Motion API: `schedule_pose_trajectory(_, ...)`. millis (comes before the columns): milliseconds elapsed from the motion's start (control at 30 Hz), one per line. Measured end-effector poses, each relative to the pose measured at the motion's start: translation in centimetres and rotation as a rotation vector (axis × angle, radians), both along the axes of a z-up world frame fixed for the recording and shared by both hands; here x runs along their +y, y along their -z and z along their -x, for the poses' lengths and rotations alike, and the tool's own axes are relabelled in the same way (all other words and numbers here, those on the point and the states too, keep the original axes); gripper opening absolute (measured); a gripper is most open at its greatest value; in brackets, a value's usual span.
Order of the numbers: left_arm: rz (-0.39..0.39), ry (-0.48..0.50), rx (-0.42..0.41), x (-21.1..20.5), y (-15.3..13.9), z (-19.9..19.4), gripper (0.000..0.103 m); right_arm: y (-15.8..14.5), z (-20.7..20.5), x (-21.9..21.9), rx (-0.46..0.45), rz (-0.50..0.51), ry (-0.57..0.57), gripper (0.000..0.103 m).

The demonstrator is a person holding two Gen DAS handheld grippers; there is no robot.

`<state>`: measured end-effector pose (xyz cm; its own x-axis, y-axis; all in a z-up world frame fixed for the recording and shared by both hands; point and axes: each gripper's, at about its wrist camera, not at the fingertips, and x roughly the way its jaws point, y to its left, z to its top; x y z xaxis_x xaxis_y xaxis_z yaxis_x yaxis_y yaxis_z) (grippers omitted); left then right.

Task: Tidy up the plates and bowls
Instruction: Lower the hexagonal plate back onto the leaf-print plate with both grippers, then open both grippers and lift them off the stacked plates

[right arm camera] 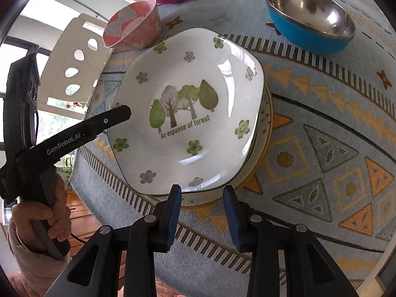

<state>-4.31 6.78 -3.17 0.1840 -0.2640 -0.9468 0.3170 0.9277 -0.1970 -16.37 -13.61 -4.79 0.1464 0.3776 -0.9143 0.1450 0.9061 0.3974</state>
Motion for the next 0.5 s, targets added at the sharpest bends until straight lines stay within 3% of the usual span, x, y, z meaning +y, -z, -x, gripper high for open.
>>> schedule_pose_trajectory(167,-0.044,-0.028,0.031,0.0,0.8,-0.2,0.044,0.2,-0.3,-0.6,0.009,-0.027,0.001,0.035)
schedule_pose_trajectory(233,-0.047,-0.04,0.04,0.2,0.9,-0.3,0.045,0.3,-0.4,-0.9,0.012,-0.034,0.002,0.04)
schedule_pose_trajectory(300,-0.056,-0.049,0.04,0.4,0.8,-0.4,0.05,0.6,-0.5,-1.2,0.023,-0.02,0.007,0.048)
schedule_pose_trajectory(500,-0.068,-0.081,0.042,1.1,0.8,-0.8,0.064,0.8,-0.7,-1.6,0.027,-0.028,0.008,0.05)
